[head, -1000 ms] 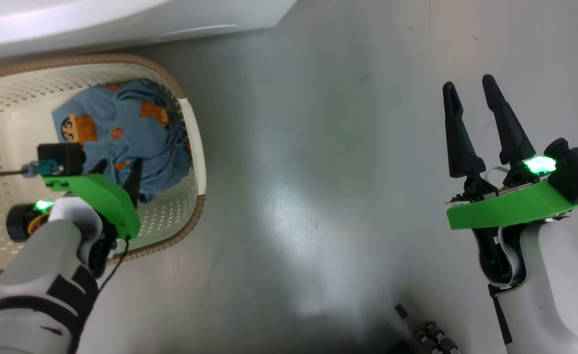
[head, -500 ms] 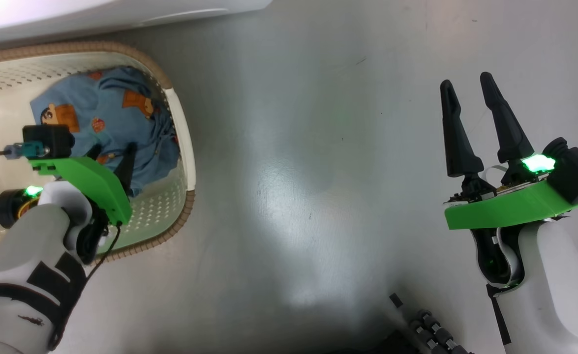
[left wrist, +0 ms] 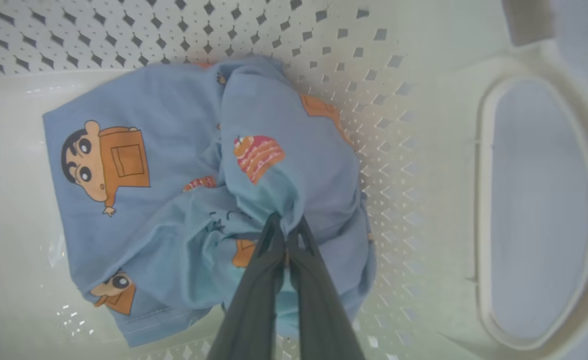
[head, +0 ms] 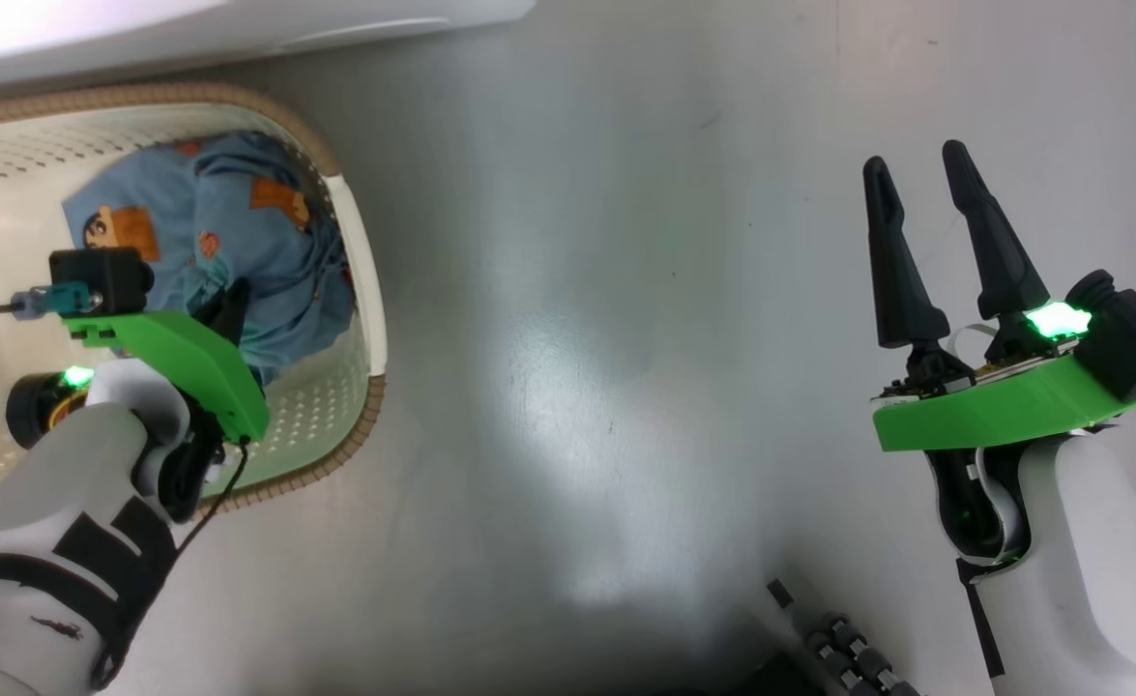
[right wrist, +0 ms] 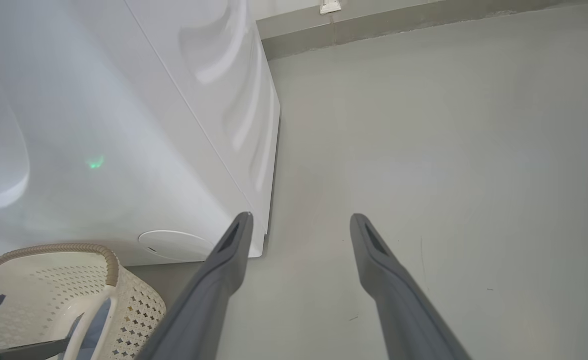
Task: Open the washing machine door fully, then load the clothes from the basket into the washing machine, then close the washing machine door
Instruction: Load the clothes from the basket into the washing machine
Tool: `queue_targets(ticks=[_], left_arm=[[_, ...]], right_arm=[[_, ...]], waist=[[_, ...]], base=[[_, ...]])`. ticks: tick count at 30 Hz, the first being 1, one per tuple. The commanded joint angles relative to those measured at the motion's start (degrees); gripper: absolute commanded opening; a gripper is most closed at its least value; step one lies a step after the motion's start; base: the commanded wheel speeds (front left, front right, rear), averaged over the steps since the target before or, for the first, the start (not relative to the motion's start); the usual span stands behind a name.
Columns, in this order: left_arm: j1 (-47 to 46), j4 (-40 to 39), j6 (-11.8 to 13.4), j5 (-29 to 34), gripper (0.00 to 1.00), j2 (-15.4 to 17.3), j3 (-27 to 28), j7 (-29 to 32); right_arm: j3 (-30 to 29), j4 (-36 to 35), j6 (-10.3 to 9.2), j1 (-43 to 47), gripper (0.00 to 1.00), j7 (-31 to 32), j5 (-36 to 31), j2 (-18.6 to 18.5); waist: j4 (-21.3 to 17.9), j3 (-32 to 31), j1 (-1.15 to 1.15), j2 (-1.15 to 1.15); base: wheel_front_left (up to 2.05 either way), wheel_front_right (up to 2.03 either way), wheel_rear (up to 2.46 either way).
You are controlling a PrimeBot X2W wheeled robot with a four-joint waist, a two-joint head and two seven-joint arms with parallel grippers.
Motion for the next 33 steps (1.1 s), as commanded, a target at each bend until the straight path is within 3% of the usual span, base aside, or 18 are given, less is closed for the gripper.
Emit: queue_targets(ticks=[1, 5, 11, 15, 33], left_arm=[[-0.10, -0.62, -0.09, -1.40, 0.00, 1.82, 0.24, -1.30], [0.82, -0.59, -0.09, -4.38, 0.00, 1.47, -0.18, -4.69], [3.19, -2.25, -0.09, -6.22, 0.00, 1.37, 3.60, -6.20], [5.19, -3.86, -0.09, -3.19, 0.00, 1.56, 8.29, -6.23], [25.25, -17.37, -0.09, 21.92, 0.00, -1.69, 34.94, -6.25]], right_arm=[[0.68, -1.06, 0.16, 1.32, 1.00, -0.68, -0.49, 0.13], [0.47, -0.64, 0.16, 1.47, 1.00, -0.68, -0.53, -0.22], [0.06, 0.31, 0.16, 2.11, 1.00, -0.68, -0.23, -0.88], [0.03, 0.98, 0.16, 2.89, 1.00, -0.68, -0.11, -1.29], [-0.42, 4.90, 0.16, 11.80, 1.00, -0.68, 1.29, -3.49]], waist=[[0.61, -1.01, 0.00, 0.00], [2.11, -3.88, 0.00, 0.00], [4.42, -8.83, 0.00, 0.00], [5.59, -11.74, 0.00, 0.00], [9.77, -29.92, 0.00, 0.00]], base=[[0.00, 0.00, 0.00], [0.00, 0.00, 0.00], [0.00, 0.00, 0.00], [0.00, 0.00, 0.00], [0.00, 0.00, 0.00]])
